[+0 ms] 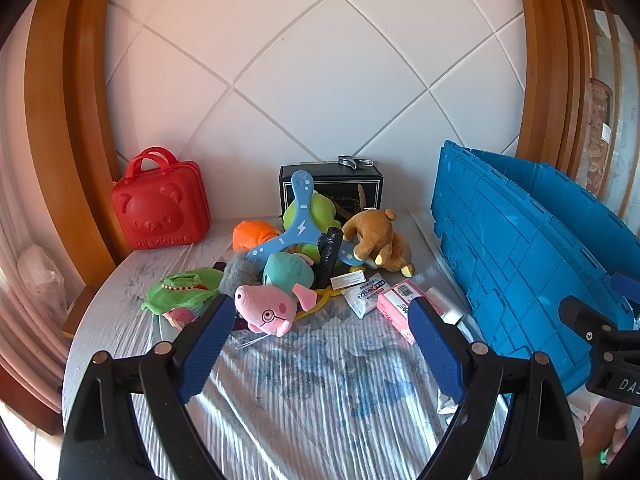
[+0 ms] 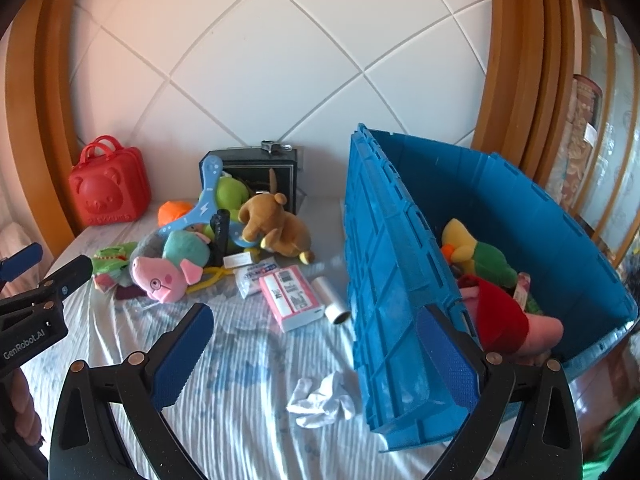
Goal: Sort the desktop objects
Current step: 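Move both grippers toward the pile of plush toys on the bed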
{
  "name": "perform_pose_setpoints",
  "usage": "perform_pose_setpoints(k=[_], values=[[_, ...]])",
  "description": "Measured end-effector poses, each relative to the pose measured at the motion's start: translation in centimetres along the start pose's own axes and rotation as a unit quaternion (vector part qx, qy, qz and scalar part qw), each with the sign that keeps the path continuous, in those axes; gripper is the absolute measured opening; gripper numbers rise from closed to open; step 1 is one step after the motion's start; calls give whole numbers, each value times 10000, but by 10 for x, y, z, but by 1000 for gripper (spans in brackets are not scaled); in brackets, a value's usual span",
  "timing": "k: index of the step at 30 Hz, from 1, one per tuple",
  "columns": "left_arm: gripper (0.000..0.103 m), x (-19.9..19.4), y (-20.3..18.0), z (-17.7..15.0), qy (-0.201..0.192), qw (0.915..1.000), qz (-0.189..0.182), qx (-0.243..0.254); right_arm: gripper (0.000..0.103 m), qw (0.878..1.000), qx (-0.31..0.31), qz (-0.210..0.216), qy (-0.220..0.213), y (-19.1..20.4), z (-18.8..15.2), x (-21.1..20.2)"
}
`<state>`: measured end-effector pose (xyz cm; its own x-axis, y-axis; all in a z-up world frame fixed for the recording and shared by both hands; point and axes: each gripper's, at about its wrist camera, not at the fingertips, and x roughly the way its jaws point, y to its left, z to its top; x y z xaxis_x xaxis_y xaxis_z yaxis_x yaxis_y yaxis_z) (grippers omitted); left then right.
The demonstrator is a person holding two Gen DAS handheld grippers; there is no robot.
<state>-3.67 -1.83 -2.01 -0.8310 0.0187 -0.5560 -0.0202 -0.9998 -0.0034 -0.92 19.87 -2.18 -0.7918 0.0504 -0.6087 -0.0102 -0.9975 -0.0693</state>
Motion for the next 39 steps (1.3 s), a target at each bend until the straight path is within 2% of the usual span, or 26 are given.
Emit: perform_pose_setpoints(k=[12, 18, 21, 26, 29, 33, 36, 39], values=[[89, 19, 13, 2, 122, 9999, 25, -74, 103, 10000, 4, 2, 80, 4, 7, 16], [89, 46, 56, -5, 376, 9986, 284, -243, 103, 9998, -72, 96, 173, 8, 11, 35], [89, 70, 97, -14, 619, 9950, 606, -489, 103, 9993, -100, 211, 287, 14, 12, 52], [89, 111, 160, -35, 1118, 9829, 1254, -755, 103, 9972, -194, 394, 598, 29, 14, 94], [89, 136, 187, -47, 1443, 9749, 1400, -956, 103, 9952, -246, 486, 817, 37, 14, 126], [89, 168, 199, -52, 1709, 9691, 1388, -1111, 103, 9918, -284, 428, 1173, 40, 13, 175], [89, 196, 194, -47, 1829, 9688, 1324, -1020, 103, 9879, -239, 404, 1479, 38, 11, 214], [89, 224, 177, -34, 1883, 9720, 1127, -846, 103, 9843, -215, 382, 1712, 36, 11, 244]])
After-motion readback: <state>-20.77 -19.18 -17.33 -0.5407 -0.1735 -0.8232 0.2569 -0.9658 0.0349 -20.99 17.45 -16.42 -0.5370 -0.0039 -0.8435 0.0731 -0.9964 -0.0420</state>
